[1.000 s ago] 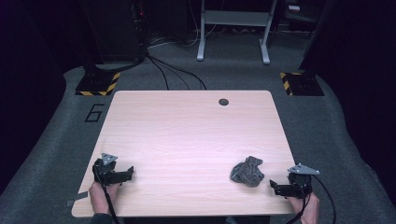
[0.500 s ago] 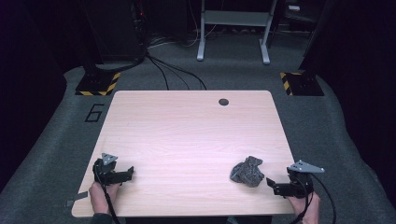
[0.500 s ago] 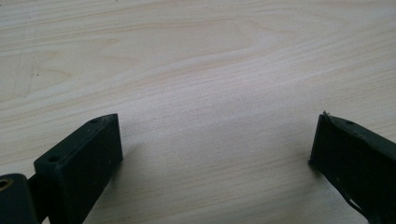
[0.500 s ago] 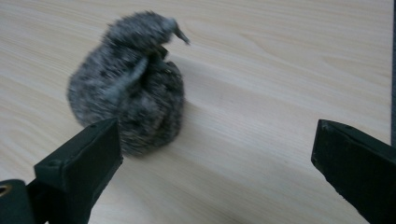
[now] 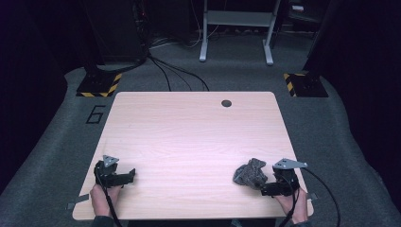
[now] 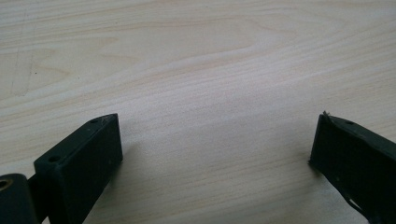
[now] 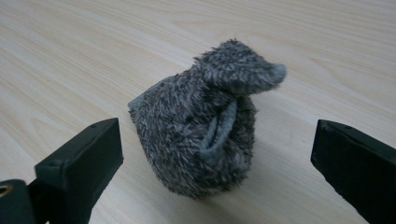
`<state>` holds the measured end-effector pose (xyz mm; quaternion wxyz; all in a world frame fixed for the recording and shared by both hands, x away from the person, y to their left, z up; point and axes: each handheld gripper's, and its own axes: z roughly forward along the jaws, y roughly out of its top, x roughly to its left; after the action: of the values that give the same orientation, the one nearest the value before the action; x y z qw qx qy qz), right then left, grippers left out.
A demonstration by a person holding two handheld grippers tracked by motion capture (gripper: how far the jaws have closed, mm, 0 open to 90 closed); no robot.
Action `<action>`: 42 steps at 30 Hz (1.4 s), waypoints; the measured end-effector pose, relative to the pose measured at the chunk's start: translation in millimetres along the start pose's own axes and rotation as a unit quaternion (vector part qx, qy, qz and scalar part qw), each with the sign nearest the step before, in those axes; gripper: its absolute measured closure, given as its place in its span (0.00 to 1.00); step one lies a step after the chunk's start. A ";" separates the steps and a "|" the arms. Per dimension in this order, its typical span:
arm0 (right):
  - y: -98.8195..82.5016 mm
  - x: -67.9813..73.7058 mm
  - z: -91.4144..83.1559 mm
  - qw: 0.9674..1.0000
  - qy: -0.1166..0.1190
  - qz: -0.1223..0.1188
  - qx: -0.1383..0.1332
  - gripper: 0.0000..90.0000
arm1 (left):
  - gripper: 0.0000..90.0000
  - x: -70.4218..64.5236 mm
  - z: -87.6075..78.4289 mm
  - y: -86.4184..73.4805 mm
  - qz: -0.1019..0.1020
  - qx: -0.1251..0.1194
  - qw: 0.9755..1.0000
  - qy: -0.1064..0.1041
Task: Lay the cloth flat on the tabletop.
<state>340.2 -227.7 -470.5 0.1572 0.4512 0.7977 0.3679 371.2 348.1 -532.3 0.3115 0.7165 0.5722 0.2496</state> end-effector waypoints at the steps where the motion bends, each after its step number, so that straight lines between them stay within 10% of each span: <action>1: 0.9 2.6 6.3 1.000 0.003 -0.005 0.006 0.03 | 0.02 0.2 0.1 0.1 0.000 0.000 1.000 0.000; 24: -7.1 6.8 27.8 0.999 0.018 -0.003 0.038 0.68 | 0.02 0.7 0.4 0.1 0.000 -0.001 1.000 -0.001; 42: 29.8 17.3 14.6 0.999 0.031 -0.024 -0.016 0.72 | 0.02 0.7 0.2 0.2 0.001 0.000 1.000 -0.001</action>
<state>357.3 -197.2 -457.3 0.1479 0.4180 0.8067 0.3907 371.6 348.7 -532.3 0.3119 0.7171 0.5712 0.2494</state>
